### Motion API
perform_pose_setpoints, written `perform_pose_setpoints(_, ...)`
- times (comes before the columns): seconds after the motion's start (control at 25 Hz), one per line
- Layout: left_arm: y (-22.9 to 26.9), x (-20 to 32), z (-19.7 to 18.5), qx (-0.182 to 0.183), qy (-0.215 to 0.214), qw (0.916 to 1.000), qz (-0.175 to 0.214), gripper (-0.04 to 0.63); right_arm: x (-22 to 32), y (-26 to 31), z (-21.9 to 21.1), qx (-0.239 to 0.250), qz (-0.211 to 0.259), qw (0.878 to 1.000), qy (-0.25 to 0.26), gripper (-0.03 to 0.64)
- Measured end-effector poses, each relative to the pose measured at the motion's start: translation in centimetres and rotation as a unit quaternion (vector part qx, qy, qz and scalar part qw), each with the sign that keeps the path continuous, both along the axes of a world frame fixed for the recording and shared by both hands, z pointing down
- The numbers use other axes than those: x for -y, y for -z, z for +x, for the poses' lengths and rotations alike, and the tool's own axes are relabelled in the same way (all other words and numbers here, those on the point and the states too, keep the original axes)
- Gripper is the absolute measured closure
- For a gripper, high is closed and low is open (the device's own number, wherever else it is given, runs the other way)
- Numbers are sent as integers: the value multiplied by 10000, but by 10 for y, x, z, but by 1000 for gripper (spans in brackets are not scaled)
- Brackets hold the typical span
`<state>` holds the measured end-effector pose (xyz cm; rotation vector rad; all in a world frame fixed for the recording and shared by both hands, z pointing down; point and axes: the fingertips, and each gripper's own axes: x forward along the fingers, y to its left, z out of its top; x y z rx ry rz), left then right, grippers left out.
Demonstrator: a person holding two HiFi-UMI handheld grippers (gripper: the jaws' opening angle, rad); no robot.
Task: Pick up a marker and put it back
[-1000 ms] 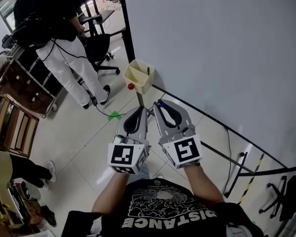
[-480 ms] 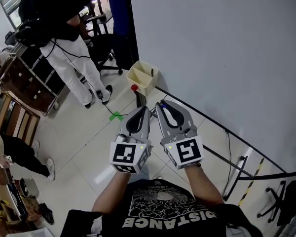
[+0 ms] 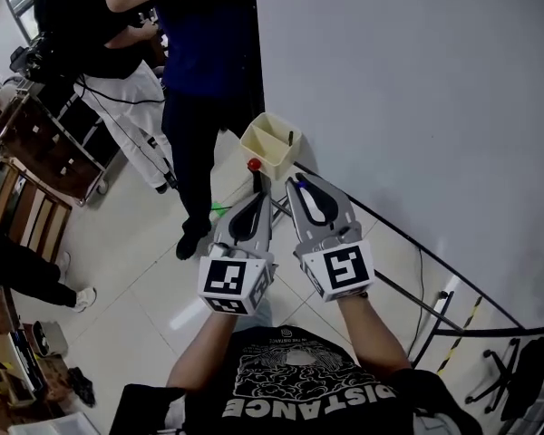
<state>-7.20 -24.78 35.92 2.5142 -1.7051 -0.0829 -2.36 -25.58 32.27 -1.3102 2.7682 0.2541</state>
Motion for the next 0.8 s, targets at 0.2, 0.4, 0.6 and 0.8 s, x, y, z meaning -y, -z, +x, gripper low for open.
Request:
perform_pose_setpoints(0.2, -7, 17, -6, -8, -8, 10000, -68, 589, 23, -6, -7, 11, -55, 10000, -11, 577)
perform_pose_setpoints(0.4, -7, 30, -9, -27, -82, 9999, -124, 589, 40, -7, -15, -5, -99, 9999, -44, 577)
perform_pose_setpoints(0.6, -13, 48, -14, -29, -146, 9997, -179, 589, 61, -14, -21, 1, -167, 9998, -83, 577)
perform_pose_setpoints(0.8, -18, 66, -15, -23, -185, 9996, -218, 589, 79, -23, -24, 7, -256, 9996, -103, 577)
